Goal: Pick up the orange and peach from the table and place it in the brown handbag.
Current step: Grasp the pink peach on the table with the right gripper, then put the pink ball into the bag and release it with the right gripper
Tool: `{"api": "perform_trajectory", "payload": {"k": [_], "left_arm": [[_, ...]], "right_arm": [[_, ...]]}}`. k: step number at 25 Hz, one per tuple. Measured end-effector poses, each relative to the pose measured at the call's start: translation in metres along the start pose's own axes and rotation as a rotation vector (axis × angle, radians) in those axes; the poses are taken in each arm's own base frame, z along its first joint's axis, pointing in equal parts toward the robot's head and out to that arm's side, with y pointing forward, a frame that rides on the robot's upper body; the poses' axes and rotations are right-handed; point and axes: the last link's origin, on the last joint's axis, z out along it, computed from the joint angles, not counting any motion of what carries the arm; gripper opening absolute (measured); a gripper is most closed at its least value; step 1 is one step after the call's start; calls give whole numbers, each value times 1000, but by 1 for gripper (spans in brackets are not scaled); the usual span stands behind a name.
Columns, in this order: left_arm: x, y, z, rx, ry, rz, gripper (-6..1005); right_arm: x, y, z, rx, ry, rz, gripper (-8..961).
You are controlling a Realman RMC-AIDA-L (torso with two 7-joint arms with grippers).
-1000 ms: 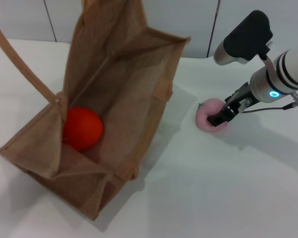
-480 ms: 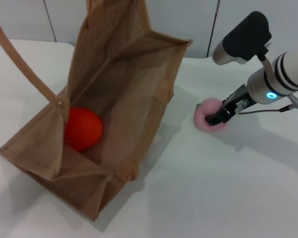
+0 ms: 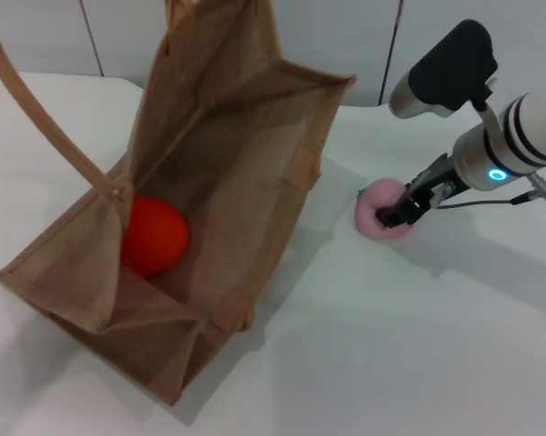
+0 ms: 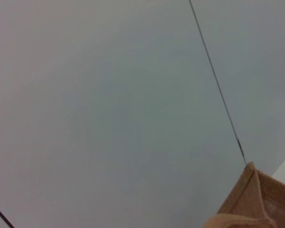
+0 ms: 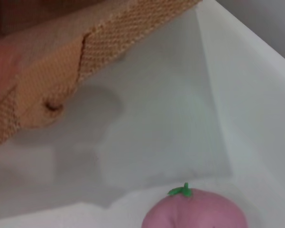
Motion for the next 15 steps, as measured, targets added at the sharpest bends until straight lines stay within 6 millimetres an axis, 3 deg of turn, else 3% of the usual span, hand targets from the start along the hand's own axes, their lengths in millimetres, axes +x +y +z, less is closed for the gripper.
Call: {"api": "perform_trajectory", "payload": {"k": [7,15], "left_arm": [[-8,-2,4,-1,-30,-10,196],[-11,-4,4,5,-50,-7,202]], "right_arm": [[-11,-6,-9,24,-37,-5,485],[-25,-34,-51,97,-135,32,439]]}}
